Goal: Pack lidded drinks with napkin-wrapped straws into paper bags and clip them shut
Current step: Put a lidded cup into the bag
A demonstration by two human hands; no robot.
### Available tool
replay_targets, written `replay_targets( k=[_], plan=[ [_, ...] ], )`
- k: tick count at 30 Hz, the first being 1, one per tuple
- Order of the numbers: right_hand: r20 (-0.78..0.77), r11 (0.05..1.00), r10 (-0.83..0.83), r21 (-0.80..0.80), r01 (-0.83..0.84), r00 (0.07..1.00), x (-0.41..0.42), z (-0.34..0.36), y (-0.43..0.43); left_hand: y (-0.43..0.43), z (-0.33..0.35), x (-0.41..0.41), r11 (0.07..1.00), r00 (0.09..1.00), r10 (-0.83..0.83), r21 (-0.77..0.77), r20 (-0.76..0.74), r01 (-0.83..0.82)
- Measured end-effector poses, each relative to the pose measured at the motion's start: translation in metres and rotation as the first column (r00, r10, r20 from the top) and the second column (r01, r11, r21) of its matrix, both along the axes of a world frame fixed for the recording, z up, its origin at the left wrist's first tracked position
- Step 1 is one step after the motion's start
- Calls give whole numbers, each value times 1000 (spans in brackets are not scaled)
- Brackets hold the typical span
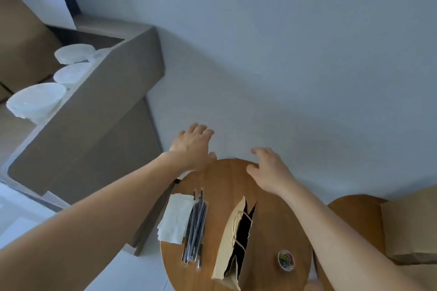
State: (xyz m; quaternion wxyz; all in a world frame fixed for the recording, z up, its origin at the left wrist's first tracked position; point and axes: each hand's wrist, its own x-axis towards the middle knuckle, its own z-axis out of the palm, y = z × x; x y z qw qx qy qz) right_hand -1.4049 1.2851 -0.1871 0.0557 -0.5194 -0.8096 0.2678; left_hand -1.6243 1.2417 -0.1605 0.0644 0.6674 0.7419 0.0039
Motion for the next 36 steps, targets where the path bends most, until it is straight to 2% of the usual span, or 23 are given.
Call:
replay_targets(
  k=[6,11,21,25,29,36],
  plan=[
    [-21,970,198,150,-193,980,-93,74,28,-15,86,-71,967,985,175,188,1,-172],
    [-14,922,276,285,-261,961,-172,126,31,-39,130,-143,914,959,282,294,38,-280],
    [-39,827,393,452,-334,919,-363,198,33,-67,175,-322,828,901,427,365,79,-425],
    [31,818,420,419,-394,907,-449,201,40,-75,162,-379,823,881,461,319,108,-469],
    [142,837,423,316,-446,895,-518,187,49,-81,142,-417,837,881,452,275,140,-473],
    [318,859,429,146,-491,845,-575,166,69,-86,128,-453,852,890,416,263,185,-453]
  ],
)
